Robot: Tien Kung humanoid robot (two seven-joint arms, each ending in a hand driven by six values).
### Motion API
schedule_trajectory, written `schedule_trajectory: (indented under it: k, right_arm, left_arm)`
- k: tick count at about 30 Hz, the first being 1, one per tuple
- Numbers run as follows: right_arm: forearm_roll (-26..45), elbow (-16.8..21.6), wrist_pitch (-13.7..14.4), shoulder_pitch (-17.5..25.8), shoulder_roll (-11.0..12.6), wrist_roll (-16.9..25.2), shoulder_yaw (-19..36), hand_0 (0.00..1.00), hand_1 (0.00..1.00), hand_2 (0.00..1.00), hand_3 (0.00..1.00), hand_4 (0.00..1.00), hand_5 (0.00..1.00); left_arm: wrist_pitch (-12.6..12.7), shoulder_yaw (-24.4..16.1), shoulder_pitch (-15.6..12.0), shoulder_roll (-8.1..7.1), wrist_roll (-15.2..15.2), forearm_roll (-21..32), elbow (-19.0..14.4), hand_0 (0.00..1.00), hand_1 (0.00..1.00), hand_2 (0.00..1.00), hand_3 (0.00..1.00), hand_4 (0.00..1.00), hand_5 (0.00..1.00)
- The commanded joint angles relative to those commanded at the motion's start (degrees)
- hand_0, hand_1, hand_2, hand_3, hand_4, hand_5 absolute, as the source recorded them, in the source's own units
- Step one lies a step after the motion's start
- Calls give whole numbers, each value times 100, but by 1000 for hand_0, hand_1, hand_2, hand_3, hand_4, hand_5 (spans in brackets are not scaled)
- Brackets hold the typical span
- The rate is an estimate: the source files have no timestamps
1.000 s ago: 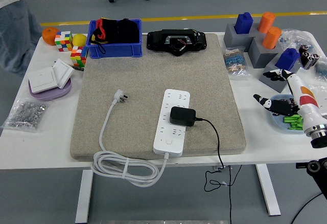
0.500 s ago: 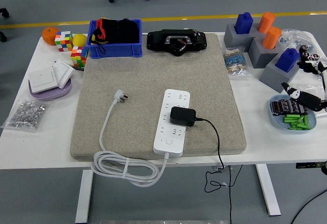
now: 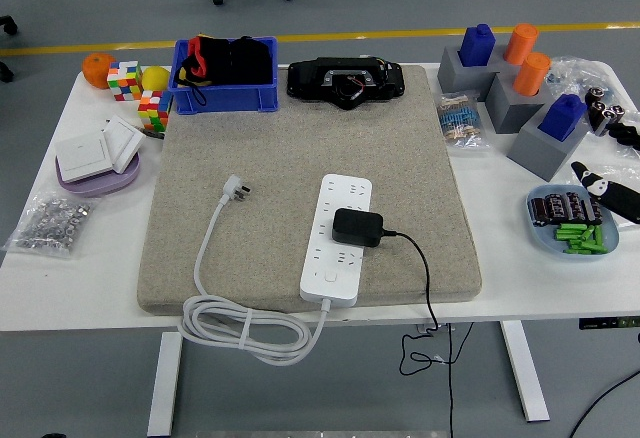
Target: Press the white button,pick up the black plug,place it near the board,insert it into the board
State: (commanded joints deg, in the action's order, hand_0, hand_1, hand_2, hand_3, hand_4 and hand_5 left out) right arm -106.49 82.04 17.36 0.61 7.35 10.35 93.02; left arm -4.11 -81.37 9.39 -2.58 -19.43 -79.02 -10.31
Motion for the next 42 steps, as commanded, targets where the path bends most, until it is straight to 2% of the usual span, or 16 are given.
schedule_trajectory:
  k: [42]
  right_arm:
    - [-60, -120, -14, 36, -75, 70, -24, 751, 670, 668, 644, 867, 246]
  left_arm:
    - [-8, -5, 4, -5, -14, -19, 0, 773, 709, 666, 734, 657, 565]
